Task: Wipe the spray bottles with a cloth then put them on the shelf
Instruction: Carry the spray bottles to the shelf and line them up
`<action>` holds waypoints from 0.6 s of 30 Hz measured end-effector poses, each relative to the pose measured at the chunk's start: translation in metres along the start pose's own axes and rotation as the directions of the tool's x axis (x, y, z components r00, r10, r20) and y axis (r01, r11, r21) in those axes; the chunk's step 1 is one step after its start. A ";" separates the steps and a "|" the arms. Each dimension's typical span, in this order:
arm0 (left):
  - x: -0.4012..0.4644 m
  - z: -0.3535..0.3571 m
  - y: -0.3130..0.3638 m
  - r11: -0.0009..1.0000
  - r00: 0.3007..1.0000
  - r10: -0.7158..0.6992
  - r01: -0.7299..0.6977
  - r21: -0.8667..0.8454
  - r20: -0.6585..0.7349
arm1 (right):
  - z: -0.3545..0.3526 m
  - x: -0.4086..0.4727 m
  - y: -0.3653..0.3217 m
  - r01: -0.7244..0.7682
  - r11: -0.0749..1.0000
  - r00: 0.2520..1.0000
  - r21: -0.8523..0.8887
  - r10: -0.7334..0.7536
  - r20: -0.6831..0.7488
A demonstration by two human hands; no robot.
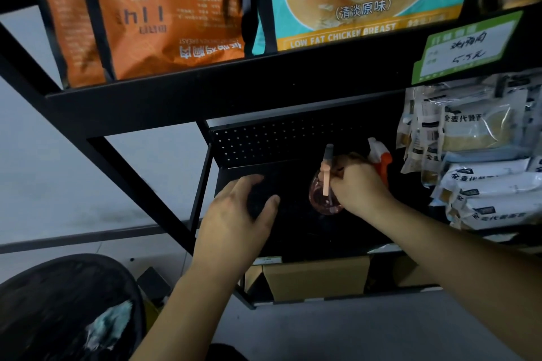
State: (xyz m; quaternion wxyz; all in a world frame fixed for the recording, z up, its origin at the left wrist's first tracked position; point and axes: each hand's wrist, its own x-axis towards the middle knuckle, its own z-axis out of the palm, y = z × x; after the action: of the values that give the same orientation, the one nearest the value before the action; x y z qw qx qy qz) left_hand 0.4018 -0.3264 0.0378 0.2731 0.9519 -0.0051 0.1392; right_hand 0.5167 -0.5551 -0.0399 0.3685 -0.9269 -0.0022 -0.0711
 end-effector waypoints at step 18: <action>-0.046 -0.057 0.008 0.999 0.998 -0.033 0.035 0.038 -0.060 | -0.036 -0.043 -0.029 -0.044 0.991 0.993 -0.124 0.057 0.105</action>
State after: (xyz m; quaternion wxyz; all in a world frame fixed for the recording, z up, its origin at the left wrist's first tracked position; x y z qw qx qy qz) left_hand 0.3415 -0.3063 0.0759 0.2567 0.9524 0.0221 0.1629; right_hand 0.4679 -0.5562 -0.0001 0.3127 -0.9498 0.0057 -0.0115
